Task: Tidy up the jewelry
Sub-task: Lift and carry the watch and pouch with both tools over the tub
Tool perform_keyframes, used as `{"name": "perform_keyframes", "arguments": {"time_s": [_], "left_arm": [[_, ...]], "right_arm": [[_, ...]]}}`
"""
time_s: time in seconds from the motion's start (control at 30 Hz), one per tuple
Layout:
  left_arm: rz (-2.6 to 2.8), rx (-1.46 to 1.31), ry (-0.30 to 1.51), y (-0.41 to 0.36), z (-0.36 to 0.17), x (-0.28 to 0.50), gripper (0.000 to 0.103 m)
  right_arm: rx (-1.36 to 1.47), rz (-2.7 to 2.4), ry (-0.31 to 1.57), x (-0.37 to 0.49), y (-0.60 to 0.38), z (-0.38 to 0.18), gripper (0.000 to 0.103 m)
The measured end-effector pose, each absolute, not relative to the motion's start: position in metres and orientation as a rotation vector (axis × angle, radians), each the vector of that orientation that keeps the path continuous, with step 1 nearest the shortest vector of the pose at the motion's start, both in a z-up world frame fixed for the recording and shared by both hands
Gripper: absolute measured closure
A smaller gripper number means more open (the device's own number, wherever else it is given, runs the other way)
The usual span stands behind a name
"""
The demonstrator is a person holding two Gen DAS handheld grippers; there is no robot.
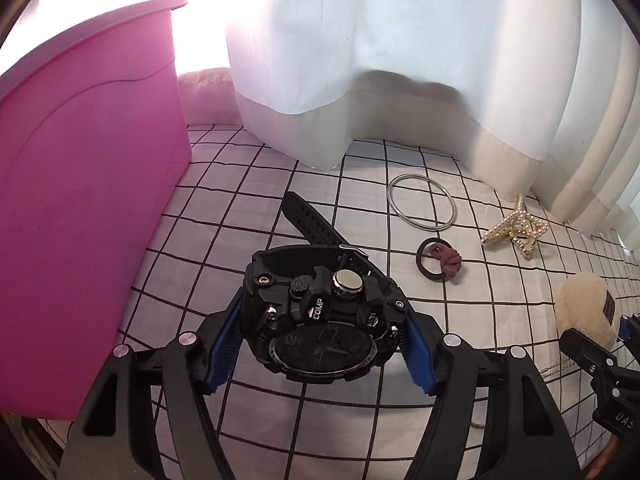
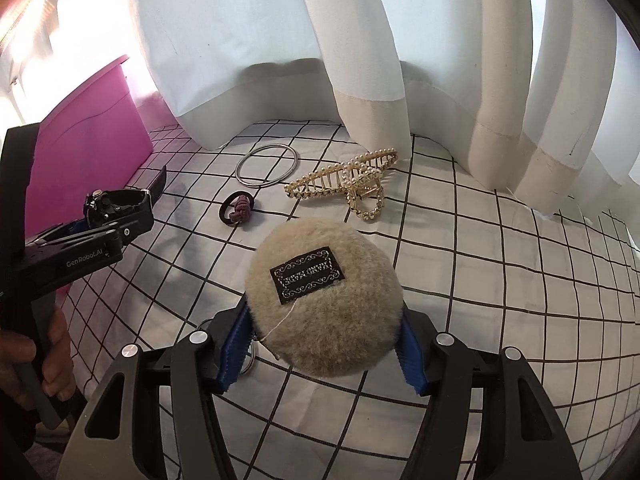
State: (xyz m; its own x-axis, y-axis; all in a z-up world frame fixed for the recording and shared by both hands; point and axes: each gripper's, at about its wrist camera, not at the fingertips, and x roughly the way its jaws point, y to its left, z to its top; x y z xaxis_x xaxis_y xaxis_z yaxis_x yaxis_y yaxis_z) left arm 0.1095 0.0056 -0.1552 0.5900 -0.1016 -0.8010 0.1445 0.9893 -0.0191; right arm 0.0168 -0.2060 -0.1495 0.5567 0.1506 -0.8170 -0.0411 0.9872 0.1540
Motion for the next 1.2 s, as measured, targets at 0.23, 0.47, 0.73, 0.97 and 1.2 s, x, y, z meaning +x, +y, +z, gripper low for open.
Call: {"name": "perform_keyframes", "arguments": {"time_s": [0.23, 0.47, 0.73, 0.97, 1.2], "left_arm": [[-0.166, 0.006, 0.857, 0.006, -0.103, 0.075, 0.036], [-0.145, -0.052, 0.771, 0.025, -0.044, 0.041, 0.036], [-0.065, -0.093, 0.659, 0.067, 0.013, 0.015, 0.036], [0.067, -0.108, 0.583, 0.124, 0.045, 0.008, 0.036], [0.206, -0.115, 0.559, 0.182, 0.065, 0.016, 0.036]], "right_arm": [[0.112, 0.136, 0.933, 0.003, -0.209, -0.114, 0.043], [0.092, 0.201, 0.854, -0.004, -0.204, -0.065, 0.043], [0.057, 0.344, 0.753, 0.005, -0.167, -0.010, 0.043], [0.020, 0.498, 0.677, 0.029, -0.105, 0.028, 0.043], [-0.001, 0.632, 0.638, 0.069, -0.037, 0.055, 0.043]]}}
